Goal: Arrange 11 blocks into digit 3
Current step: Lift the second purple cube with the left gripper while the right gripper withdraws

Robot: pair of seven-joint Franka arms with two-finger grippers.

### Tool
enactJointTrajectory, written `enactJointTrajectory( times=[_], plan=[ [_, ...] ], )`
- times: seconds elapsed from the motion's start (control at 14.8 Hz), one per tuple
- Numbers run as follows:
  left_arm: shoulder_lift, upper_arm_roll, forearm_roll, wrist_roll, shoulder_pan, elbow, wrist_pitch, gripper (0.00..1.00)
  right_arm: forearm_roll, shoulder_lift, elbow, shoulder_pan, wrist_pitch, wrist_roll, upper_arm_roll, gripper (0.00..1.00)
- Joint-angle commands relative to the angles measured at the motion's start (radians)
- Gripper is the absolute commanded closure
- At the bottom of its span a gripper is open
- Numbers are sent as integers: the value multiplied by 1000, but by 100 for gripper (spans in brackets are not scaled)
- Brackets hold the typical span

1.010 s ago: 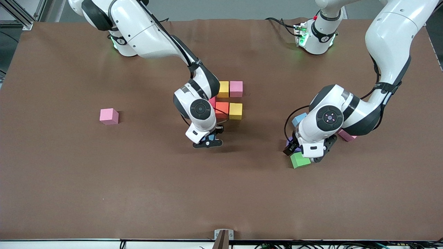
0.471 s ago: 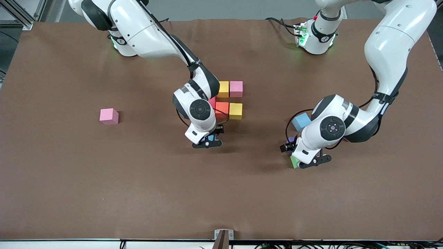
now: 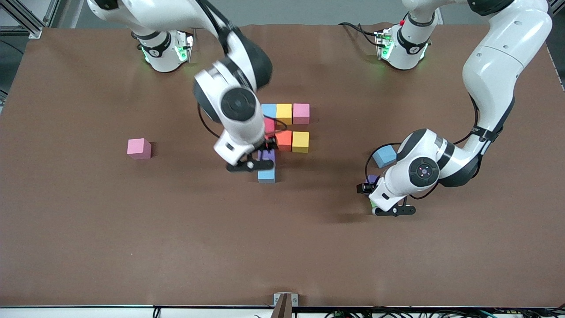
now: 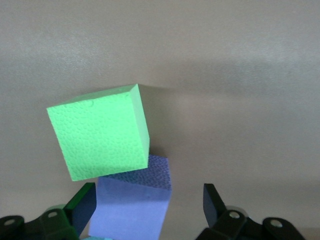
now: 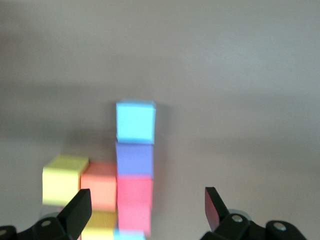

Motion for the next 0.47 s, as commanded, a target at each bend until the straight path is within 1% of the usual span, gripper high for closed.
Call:
enactJointTrajectory(
  times=[0.0, 0.13, 0.2, 0.34, 0.4],
  plan=[
    [-9, 22, 6, 24, -14, -3, 0, 5, 3, -170, -67, -50, -126, -20, 10, 0],
    [-7, 26, 7, 24, -14, -11, 0, 4, 3, -253, -73, -74, -223, -21, 10, 0],
    [-6, 28, 7, 24, -15, -15, 0, 4, 5, -296, -96, -88, -248, -23, 10, 0],
    [-12, 28, 7, 24, -11, -32, -7, 3, 5, -394, -187, -122, -251, -52, 10, 0],
    [-15, 28, 6, 16, -12, -34, -12, 3, 5, -431, -220, -149, -256, -99, 8, 0]
  ],
)
